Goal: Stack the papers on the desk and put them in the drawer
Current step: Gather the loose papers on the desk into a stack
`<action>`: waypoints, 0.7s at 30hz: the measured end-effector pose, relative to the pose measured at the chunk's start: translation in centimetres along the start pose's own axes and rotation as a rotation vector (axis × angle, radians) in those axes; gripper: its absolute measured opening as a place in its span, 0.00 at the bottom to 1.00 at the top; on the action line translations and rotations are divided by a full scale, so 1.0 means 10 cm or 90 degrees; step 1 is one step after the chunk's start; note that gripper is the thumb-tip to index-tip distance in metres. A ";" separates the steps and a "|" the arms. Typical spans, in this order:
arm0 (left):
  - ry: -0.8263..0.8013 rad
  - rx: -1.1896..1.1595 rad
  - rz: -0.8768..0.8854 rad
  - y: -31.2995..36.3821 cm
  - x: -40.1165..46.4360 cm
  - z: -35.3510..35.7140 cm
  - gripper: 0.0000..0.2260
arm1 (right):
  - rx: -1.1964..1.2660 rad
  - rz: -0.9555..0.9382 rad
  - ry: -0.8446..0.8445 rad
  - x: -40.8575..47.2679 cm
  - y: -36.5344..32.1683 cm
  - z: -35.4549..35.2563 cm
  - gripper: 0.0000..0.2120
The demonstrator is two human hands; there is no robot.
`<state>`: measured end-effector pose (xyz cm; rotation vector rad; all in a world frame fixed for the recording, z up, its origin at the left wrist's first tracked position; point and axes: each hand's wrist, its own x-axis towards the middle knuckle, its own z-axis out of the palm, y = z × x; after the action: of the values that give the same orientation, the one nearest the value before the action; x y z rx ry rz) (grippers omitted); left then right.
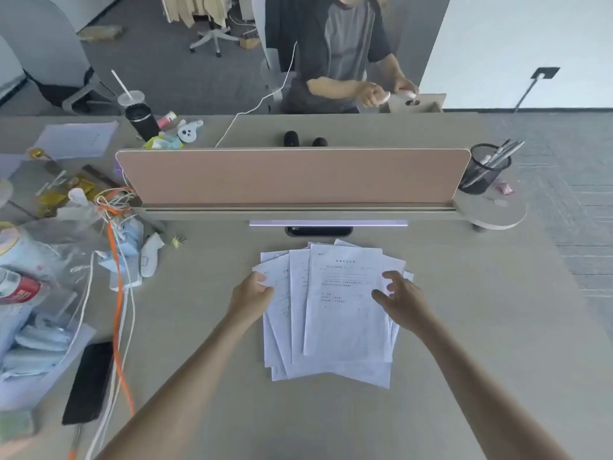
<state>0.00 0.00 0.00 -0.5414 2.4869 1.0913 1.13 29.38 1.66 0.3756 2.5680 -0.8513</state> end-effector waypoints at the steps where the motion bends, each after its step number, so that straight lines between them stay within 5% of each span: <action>1: -0.006 0.016 -0.011 -0.05 0.05 0.05 0.19 | -0.009 0.017 -0.004 0.06 0.05 0.08 0.27; 6: -0.014 0.053 -0.044 -0.37 0.41 0.38 0.18 | -0.098 0.106 -0.018 0.35 0.30 0.51 0.28; 8: 0.033 0.099 -0.027 -0.50 0.59 0.53 0.09 | -0.163 0.128 0.011 0.46 0.41 0.69 0.29; 12: 0.128 0.198 0.023 -0.75 0.88 0.81 0.09 | -0.226 0.156 0.064 0.70 0.63 1.07 0.34; 17: 0.209 0.242 0.104 -0.99 1.15 1.00 0.06 | -0.258 0.061 0.204 0.84 0.85 1.50 0.34; 21: 0.284 0.249 0.196 -1.13 1.33 1.09 0.14 | -0.177 -0.012 0.263 0.88 0.86 1.72 0.34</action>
<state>-4.01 -1.39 -20.11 -0.3149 3.1519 0.5869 1.58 26.53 -19.25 0.4840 3.0210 -0.4427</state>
